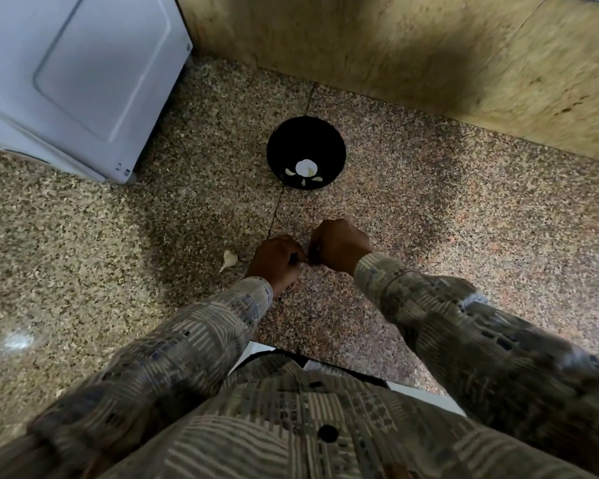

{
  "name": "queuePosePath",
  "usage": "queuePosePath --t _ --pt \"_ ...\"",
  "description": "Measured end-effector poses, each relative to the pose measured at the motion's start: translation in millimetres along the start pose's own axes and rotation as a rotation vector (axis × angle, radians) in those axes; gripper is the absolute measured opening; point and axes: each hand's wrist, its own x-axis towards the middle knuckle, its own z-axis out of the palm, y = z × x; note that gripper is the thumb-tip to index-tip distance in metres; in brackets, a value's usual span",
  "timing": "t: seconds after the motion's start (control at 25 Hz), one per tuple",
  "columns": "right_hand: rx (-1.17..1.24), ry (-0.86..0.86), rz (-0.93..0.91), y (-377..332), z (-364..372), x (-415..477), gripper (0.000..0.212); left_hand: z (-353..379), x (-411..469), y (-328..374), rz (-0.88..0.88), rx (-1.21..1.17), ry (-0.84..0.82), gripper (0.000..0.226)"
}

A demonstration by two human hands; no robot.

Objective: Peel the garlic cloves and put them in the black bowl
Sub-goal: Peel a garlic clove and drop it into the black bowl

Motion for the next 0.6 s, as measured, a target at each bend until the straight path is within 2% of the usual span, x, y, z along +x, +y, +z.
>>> queuePosePath --t 0.16,0.28,0.36,0.4,0.48,0.52,0.6 --pt "0.12 0.055 0.002 3.1 5.7 -8.2 0.019 -1.0 -3.1 1.7 0.015 -0.029 0.008 0.009" --pt "0.208 0.075 -0.067 12.1 18.3 -19.3 0.017 -6.9 -1.3 5.1 -0.076 -0.086 -0.016 0.006" --pt "0.43 0.077 -0.047 16.2 22.8 -31.5 0.015 -14.6 -2.9 10.3 -0.18 -0.149 -0.047 0.007" --pt "0.657 0.058 0.0 17.9 22.6 -37.6 0.013 -18.2 -4.2 15.2 -0.232 -0.221 -0.042 0.01" --pt "1.158 -0.03 0.062 19.2 17.7 -51.4 0.009 -26.1 -12.5 36.1 -0.414 -0.58 0.018 0.01" --pt "1.249 -0.02 0.012 19.9 14.9 -58.9 0.009 -31.0 -19.0 51.3 -0.532 -0.813 0.054 0.009" --pt "1.085 0.155 -0.184 24.8 9.6 -70.1 0.007 -40.8 -30.9 79.8 -0.718 -1.221 0.059 0.01"
